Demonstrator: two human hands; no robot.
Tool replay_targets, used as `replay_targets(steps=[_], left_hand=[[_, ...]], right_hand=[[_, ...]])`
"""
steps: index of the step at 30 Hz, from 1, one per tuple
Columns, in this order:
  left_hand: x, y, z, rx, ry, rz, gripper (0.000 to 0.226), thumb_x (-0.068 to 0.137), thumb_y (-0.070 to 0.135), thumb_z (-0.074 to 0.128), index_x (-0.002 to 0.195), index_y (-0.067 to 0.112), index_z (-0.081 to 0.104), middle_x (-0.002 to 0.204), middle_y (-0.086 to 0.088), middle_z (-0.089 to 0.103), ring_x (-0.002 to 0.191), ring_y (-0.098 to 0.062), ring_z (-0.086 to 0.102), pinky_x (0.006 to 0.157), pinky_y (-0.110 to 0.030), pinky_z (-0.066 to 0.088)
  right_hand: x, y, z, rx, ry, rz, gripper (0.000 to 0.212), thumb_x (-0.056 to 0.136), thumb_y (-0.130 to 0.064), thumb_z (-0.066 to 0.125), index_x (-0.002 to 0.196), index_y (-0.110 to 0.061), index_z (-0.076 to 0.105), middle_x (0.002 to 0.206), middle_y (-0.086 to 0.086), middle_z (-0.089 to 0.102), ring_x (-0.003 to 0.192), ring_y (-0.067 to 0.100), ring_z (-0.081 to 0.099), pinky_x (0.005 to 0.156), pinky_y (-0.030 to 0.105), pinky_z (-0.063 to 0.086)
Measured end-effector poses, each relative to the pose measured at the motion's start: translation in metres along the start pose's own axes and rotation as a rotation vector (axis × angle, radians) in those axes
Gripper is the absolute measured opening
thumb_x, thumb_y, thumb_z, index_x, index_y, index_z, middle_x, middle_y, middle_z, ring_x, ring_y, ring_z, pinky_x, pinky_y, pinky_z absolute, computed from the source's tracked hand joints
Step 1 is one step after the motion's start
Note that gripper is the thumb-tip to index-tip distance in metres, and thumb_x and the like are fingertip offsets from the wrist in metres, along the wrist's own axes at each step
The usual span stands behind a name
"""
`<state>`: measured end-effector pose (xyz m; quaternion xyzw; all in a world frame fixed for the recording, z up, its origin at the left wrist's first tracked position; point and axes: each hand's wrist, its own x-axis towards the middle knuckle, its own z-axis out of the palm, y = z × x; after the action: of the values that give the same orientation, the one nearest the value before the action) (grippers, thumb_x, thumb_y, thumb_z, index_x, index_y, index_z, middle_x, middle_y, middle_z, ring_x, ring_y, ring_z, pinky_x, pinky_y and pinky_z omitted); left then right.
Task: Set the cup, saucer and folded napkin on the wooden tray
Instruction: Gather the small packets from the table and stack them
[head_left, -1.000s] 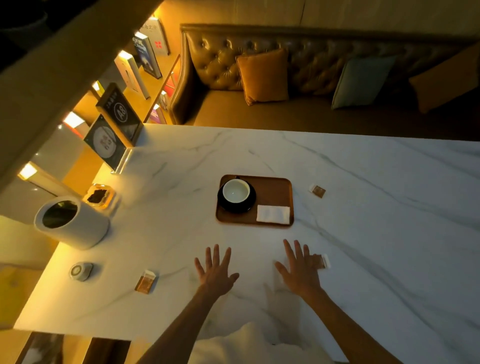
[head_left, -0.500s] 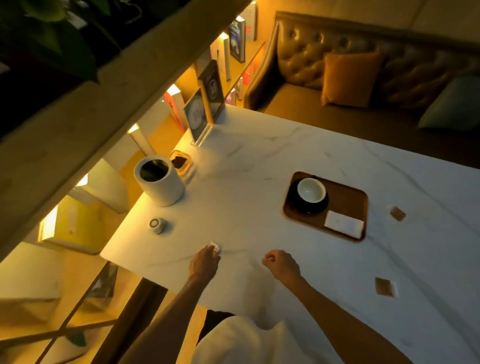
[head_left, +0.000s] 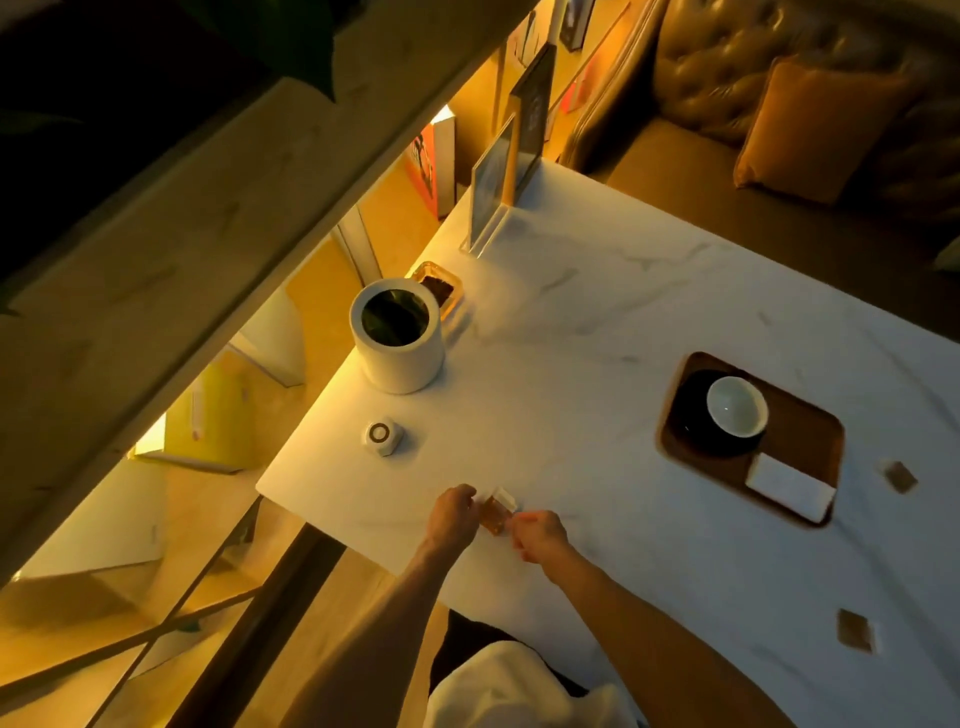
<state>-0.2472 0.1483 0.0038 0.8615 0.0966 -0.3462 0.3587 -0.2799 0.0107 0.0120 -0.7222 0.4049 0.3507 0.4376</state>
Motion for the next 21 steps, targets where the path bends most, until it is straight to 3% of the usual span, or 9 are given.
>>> replay_targets(steps=[6, 12, 21], left_hand=[[0.002, -0.008, 0.010, -0.189, -0.026, -0.072, 0.023, 0.090, 0.017, 0.063, 0.104, -0.001, 0.066, 0.099, -0.017, 0.073, 0.090, -0.028, 0.068, 0.077, -0.034, 0.050], [0.000, -0.010, 0.033, -0.511, -0.236, -0.162, 0.010, 0.092, 0.007, 0.059, 0.091, -0.002, 0.062, 0.075, -0.018, 0.060, 0.064, -0.023, 0.055, 0.061, -0.032, 0.047], [-0.024, 0.033, 0.110, -0.553, -0.416, -0.101, 0.008, 0.092, 0.004, 0.061, 0.089, 0.002, 0.067, 0.072, -0.009, 0.064, 0.065, -0.018, 0.062, 0.064, -0.027, 0.059]], right_hand=[[0.005, 0.000, 0.015, 0.200, -0.057, 0.025, 0.016, 0.093, -0.015, 0.058, 0.106, -0.008, 0.065, 0.086, 0.012, 0.063, 0.076, 0.021, 0.056, 0.064, 0.029, 0.049], [0.005, 0.022, 0.007, 0.307, -0.121, 0.010, 0.018, 0.094, -0.016, 0.058, 0.109, -0.008, 0.064, 0.088, 0.010, 0.066, 0.079, 0.020, 0.060, 0.067, 0.028, 0.054], [0.007, 0.104, -0.081, 0.357, -0.029, -0.066, 0.010, 0.089, -0.023, 0.066, 0.094, -0.015, 0.063, 0.086, 0.005, 0.068, 0.079, 0.019, 0.066, 0.069, 0.029, 0.058]])
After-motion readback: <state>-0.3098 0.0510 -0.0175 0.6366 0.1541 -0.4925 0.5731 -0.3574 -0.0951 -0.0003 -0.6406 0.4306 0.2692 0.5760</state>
